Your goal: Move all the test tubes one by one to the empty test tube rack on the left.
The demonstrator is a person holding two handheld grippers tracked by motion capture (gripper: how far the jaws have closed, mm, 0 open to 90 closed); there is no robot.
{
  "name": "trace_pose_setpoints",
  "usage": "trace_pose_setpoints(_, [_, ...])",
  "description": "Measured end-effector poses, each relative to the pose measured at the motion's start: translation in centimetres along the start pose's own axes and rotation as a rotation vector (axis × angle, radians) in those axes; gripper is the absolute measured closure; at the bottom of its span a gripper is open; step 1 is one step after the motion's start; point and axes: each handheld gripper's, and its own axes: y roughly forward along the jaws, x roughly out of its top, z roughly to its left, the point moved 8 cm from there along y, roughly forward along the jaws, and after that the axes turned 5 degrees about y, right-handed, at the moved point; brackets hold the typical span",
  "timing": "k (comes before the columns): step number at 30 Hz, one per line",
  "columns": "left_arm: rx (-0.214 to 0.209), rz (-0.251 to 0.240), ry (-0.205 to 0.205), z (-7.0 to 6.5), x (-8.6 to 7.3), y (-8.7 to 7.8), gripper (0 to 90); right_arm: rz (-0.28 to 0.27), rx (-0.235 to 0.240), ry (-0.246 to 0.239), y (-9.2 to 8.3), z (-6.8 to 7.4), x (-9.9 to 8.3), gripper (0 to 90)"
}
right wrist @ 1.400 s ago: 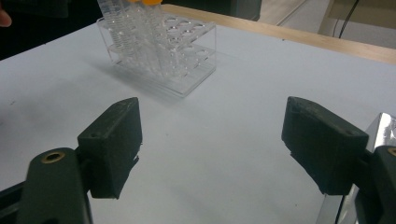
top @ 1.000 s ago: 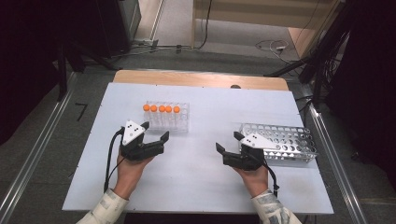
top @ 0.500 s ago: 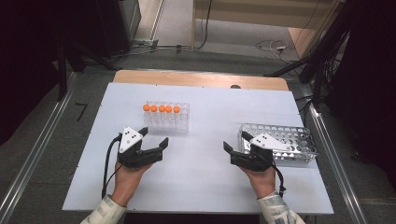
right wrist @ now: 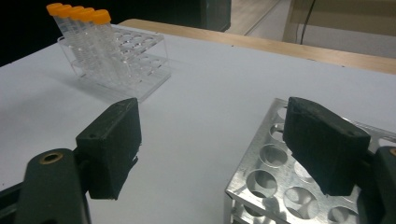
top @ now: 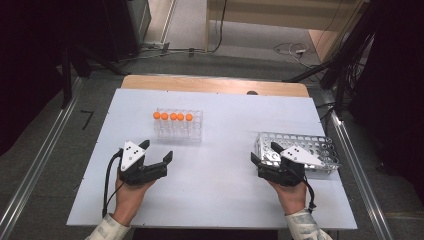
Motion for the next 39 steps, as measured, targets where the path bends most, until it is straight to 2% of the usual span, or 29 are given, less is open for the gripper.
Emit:
trace_pose_setpoints(11, [0.049, -0.001, -0.038, 1.8, -0.7, -0.6, 16.8, 0.001, -0.043, -0.001, -1.1, -1.6, -0.6, 17.6])
trace_pose_setpoints(30, [0.107, 0.005, -0.064, 4.1, -1.8, -1.7, 16.9, 0.006, -0.103, 0.018, -2.7, -4.1, -1.5, 17.7])
trace_pose_setpoints(39, [0.122, 0.001, -0.064, 4.6, -2.0, -2.0, 17.0, 0.005, -0.132, 0.031, -3.4, -5.1, -1.8, 17.9])
